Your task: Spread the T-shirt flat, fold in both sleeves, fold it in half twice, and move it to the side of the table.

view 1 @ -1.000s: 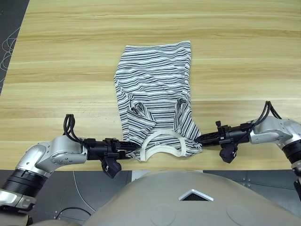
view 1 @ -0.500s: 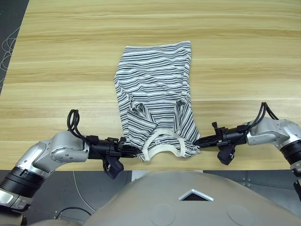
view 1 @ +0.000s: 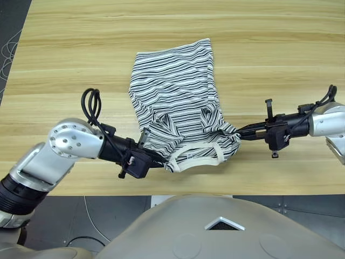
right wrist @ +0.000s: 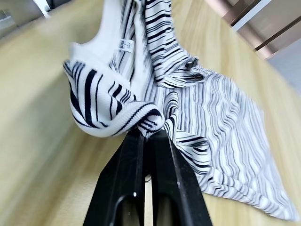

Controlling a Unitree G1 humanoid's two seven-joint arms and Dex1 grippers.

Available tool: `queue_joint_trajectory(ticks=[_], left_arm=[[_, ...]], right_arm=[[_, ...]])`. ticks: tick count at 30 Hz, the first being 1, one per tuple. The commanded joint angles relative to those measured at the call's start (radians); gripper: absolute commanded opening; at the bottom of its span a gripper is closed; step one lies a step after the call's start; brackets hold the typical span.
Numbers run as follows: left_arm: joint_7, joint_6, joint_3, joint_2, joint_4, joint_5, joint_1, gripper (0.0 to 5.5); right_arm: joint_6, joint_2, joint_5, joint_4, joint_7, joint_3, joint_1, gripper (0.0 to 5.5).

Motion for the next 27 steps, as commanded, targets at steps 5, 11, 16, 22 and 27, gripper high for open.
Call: queue_joint_trajectory(ticks=[5, 11, 16, 22, 27], left_arm=[[-0.141, -0.064, 0.156, 0.032, 0.061, -0.087, -0.057, 0.10], [-0.222, -0.032, 0.234, 0.041, 0.036, -0.214, -0.048, 0.10], [-0.245, -0.030, 0.283, 0.068, -0.073, -0.219, 0.060, 0.10], [-0.236, 0.004, 0.365, 0.077, -0.158, -0.244, 0.150, 0.10], [-0.205, 0.030, 0.333, 0.033, -0.058, -0.172, 0.050, 0.10]], right_arm=[[0.244, -0.052, 0.152, -0.176, 0.157, -0.172, 0.062, 0.10], [0.395, -0.054, 0.220, -0.282, 0.215, -0.262, 0.100, 0.10], [0.554, -0.096, 0.299, -0.406, 0.267, -0.324, 0.196, 0.10], [0.617, -0.082, 0.280, -0.462, 0.281, -0.390, 0.281, 0.10], [0.641, 0.018, 0.214, -0.393, 0.204, -0.399, 0.212, 0.10]])
